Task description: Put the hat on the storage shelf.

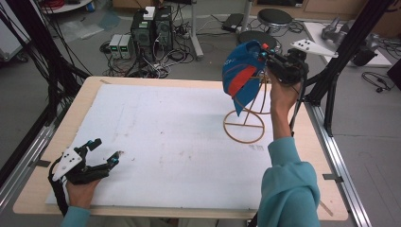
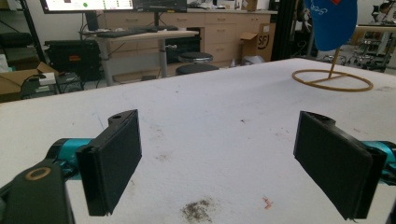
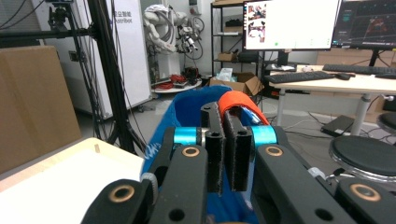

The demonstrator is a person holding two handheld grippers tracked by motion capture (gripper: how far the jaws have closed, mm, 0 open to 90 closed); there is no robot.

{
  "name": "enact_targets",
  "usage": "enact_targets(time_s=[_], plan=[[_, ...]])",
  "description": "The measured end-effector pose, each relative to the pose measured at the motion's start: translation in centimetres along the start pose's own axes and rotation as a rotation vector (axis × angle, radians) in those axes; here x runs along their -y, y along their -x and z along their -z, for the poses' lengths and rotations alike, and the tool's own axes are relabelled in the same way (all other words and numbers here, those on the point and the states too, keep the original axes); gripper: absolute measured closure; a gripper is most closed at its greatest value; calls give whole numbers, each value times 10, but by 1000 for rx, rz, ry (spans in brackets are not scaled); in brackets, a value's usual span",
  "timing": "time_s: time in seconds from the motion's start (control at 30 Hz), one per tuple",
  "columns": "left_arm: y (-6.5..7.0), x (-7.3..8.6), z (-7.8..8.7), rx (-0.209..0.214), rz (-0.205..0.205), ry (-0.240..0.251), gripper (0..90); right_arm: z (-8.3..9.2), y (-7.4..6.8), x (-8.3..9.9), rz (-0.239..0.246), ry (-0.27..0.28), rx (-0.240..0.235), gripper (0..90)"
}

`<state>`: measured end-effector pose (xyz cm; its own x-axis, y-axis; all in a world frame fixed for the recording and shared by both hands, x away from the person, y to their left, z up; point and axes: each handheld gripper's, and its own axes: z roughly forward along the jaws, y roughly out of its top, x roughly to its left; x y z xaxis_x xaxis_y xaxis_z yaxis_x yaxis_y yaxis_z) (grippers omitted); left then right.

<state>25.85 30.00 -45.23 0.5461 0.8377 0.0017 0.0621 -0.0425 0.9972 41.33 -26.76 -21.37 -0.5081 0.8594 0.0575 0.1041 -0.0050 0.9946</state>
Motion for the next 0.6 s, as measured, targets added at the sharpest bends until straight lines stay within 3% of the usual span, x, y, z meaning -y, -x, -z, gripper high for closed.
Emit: enact_targets(time_s=[0.2,0.37,0.6], plan=[[1,0,0,-4,-2,3,155,14,2,-2,2,-7,4,879],[1,0,0,-6,-10,5,155,25,4,-1,2,-44,21,879],[2,0,0,-7,-11,2,155,38,12,21,-1,-57,46,880]])
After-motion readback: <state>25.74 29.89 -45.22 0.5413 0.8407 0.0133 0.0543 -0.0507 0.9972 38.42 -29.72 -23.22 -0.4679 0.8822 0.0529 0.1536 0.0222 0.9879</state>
